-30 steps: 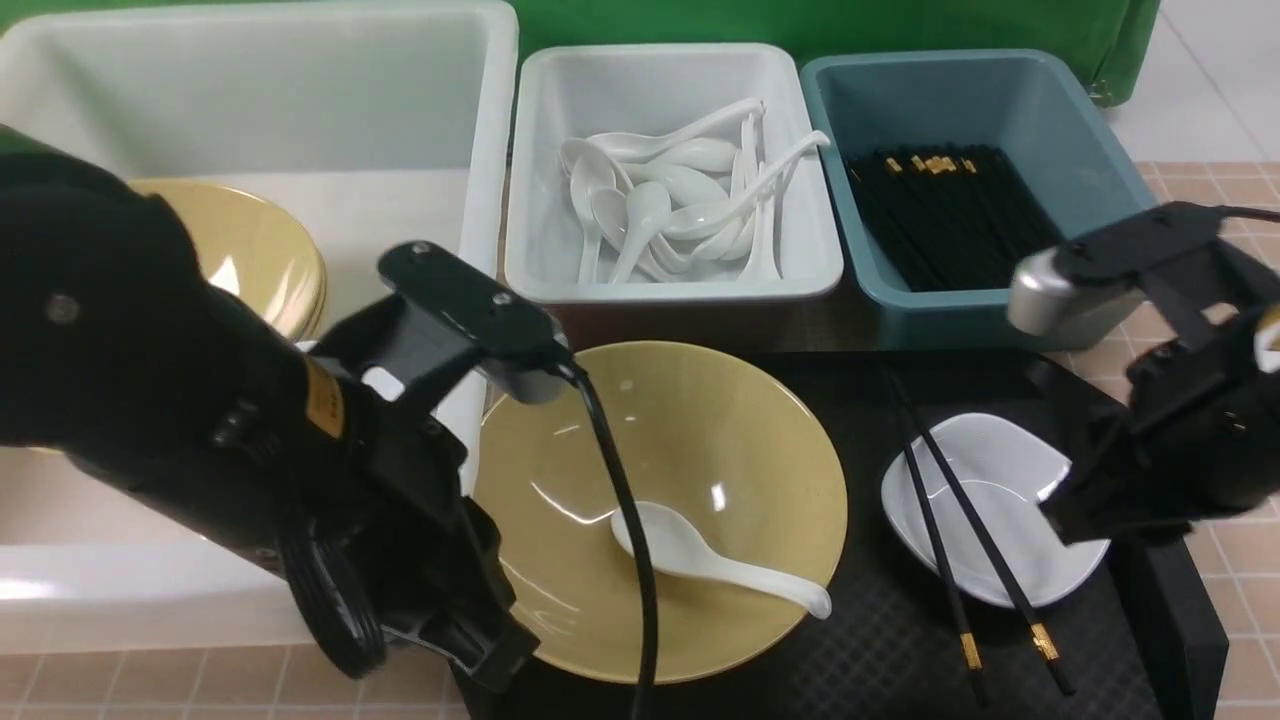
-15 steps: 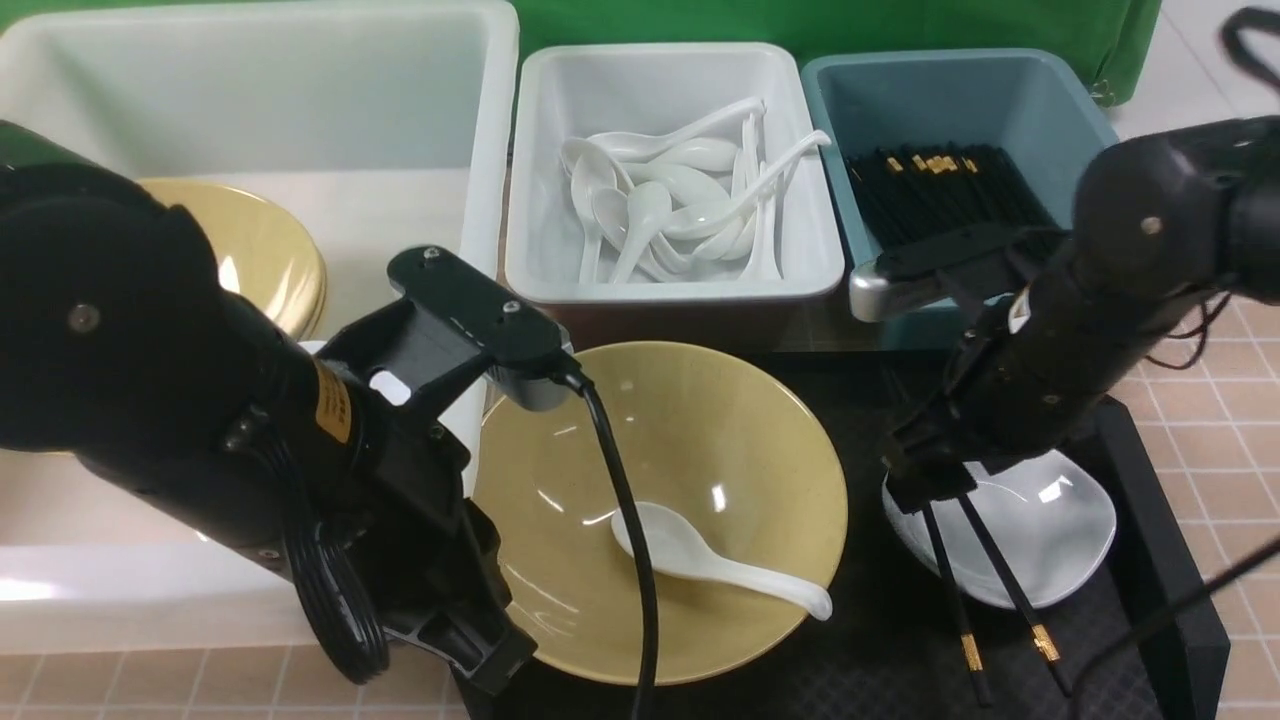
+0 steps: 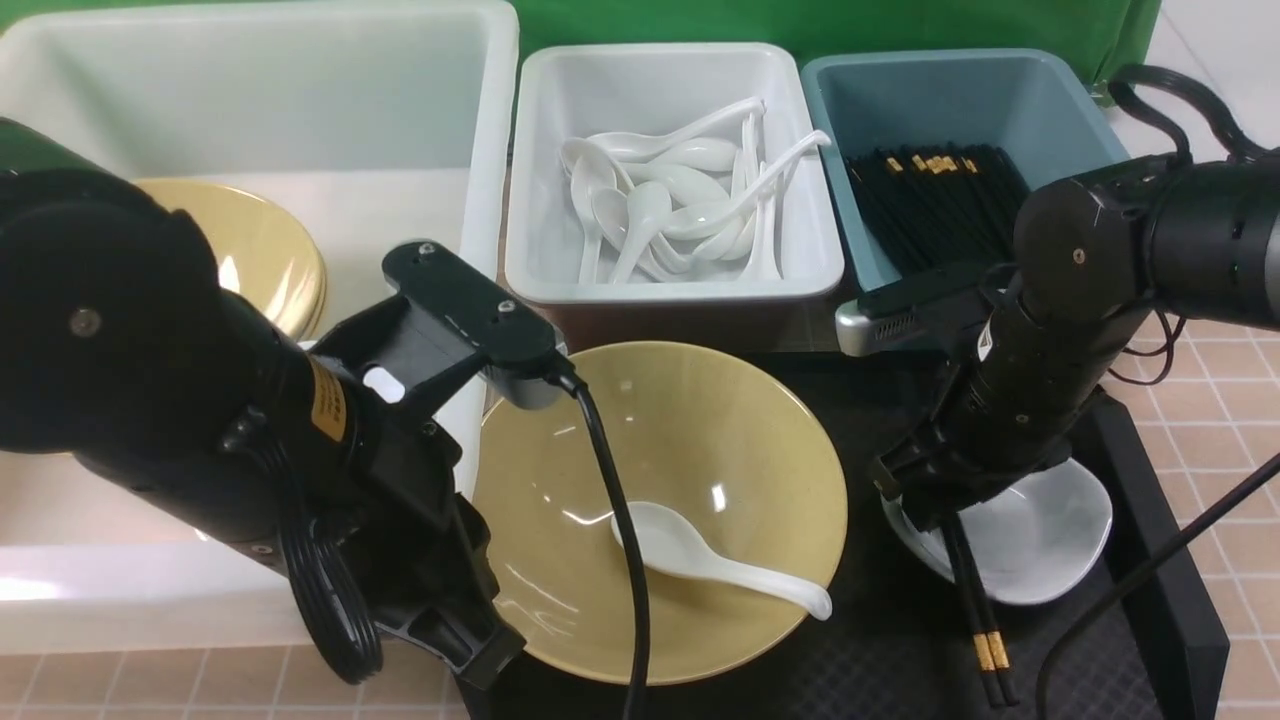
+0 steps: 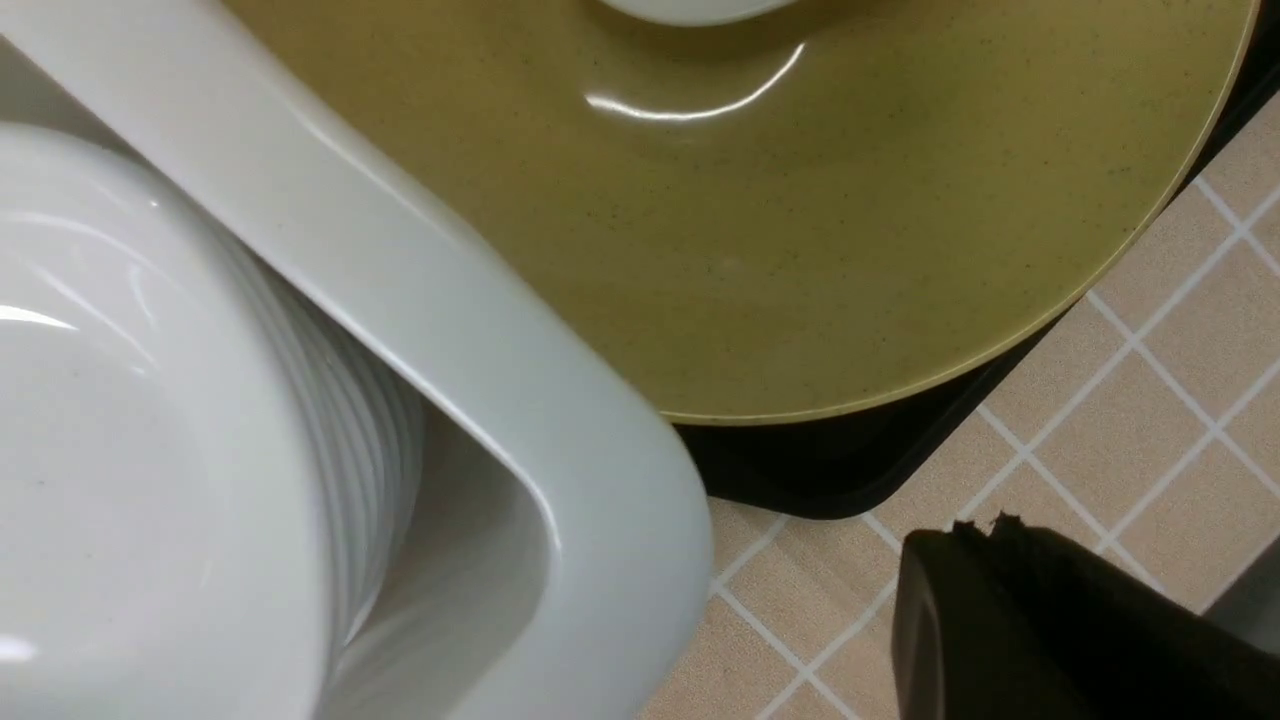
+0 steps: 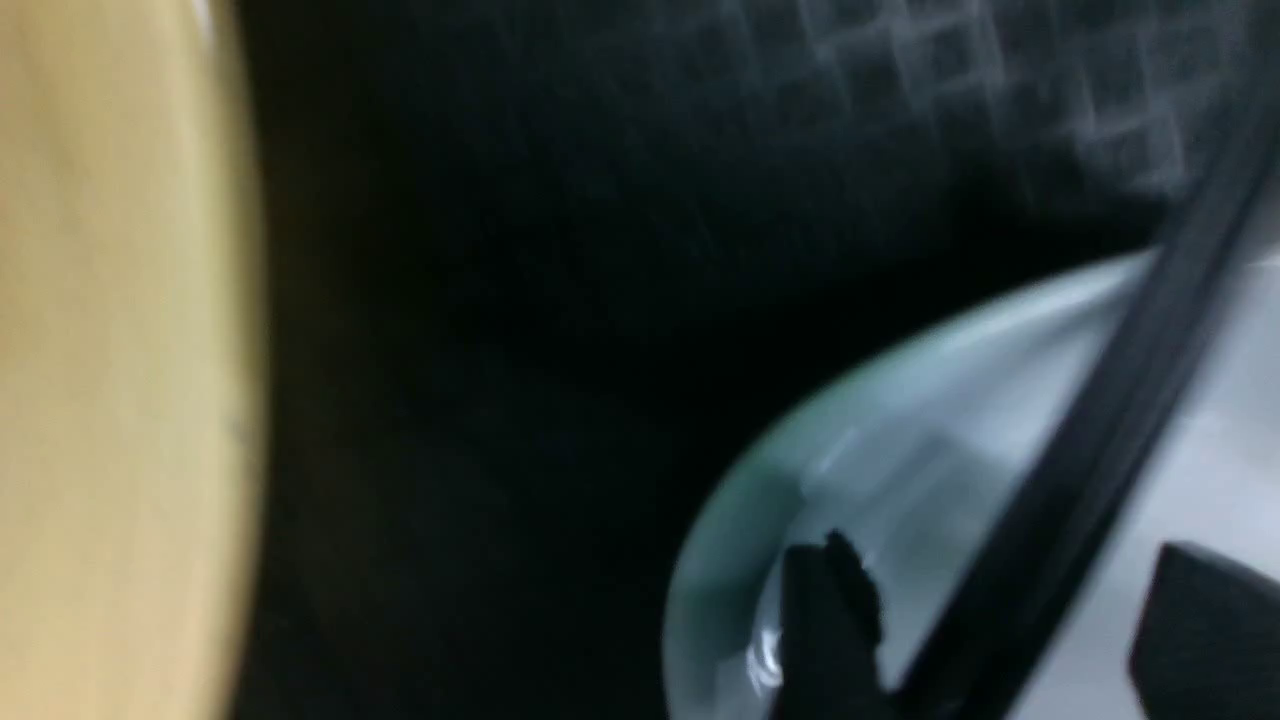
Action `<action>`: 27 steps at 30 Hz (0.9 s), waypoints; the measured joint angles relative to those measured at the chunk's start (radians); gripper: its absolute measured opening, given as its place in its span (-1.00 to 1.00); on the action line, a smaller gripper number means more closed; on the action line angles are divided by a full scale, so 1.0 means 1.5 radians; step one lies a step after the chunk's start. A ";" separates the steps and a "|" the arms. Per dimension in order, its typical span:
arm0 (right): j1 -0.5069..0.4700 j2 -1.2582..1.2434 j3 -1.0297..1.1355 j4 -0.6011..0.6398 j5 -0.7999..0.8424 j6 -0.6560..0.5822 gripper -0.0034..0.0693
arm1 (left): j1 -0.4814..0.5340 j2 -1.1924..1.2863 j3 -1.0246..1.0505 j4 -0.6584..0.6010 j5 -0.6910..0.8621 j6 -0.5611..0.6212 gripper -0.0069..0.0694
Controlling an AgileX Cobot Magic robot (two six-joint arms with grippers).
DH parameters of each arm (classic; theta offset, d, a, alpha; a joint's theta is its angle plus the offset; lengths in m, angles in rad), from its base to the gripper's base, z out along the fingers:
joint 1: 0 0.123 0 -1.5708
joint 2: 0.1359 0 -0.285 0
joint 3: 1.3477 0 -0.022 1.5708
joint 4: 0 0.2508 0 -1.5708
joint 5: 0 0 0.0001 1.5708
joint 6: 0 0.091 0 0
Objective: On brown table put chopsticks spoon bowls plates into blue grey white boxes.
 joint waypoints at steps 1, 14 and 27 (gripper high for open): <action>0.000 0.001 0.000 0.000 0.010 0.000 0.09 | 0.000 0.000 0.000 0.000 0.000 0.000 -0.81; 0.000 -0.063 0.000 -0.001 0.066 -0.027 -0.48 | 0.000 0.000 0.000 0.001 -0.014 0.000 -0.81; -0.050 -0.135 -0.141 -0.002 0.032 -0.058 -0.48 | 0.000 0.113 -0.062 0.003 -0.244 -0.071 -0.81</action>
